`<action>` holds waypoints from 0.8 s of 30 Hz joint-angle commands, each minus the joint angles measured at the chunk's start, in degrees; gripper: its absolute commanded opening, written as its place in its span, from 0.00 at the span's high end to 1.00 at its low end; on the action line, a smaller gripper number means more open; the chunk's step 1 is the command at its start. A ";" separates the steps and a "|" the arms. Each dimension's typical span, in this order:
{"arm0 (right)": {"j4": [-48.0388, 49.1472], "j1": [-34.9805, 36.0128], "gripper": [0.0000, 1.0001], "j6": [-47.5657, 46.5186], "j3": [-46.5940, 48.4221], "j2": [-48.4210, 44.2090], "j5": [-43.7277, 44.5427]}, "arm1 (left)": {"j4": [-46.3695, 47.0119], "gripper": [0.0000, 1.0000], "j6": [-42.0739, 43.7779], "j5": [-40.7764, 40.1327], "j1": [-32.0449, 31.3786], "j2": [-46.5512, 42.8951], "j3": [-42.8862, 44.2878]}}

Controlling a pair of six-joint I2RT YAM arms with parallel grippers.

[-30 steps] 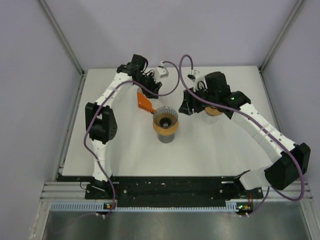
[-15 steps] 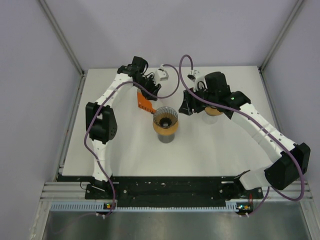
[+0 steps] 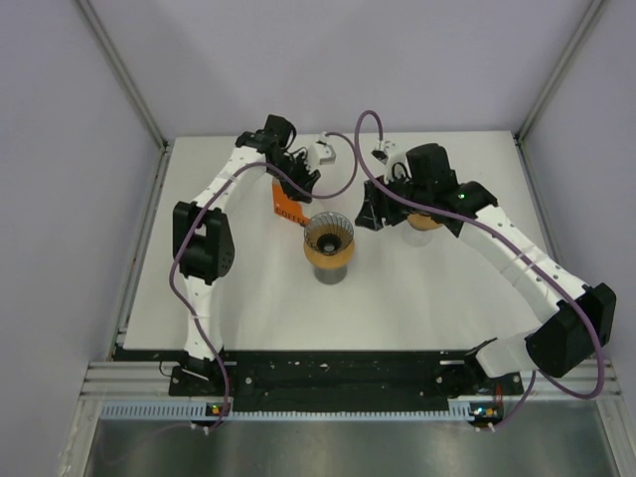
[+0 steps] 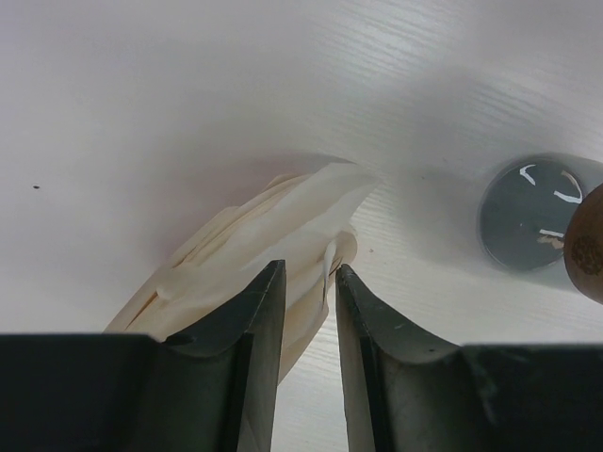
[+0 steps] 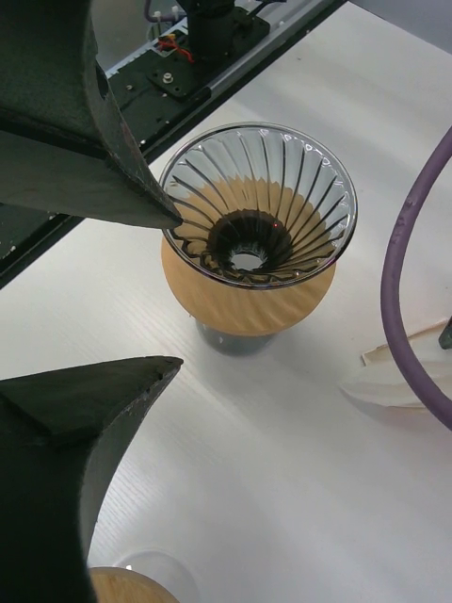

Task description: Place the coffee filter in the dripper

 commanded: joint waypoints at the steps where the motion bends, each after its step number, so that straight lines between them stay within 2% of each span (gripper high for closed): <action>1: 0.83 -0.24 0.43 -0.62 -0.06 0.04 -1.07 | -0.31 0.66 1.17 -0.52 -0.40 1.19 0.14; 3: 0.83 -0.24 0.43 -0.62 -0.15 0.04 -1.07 | 0.13 0.70 0.99 -0.95 -0.48 1.19 0.05; 6: 0.83 -0.24 0.43 -0.62 -0.15 0.04 -1.15 | 0.48 0.81 0.73 -0.96 -0.57 0.84 0.14; 9: 0.83 -0.24 0.43 -0.62 -0.24 0.04 -1.16 | 0.40 1.00 0.20 -0.52 -0.57 -0.30 0.05; 24: 0.48 -0.16 0.42 -0.98 0.11 0.04 -1.33 | 0.48 1.00 0.11 -1.13 -0.40 -7.95 -1.18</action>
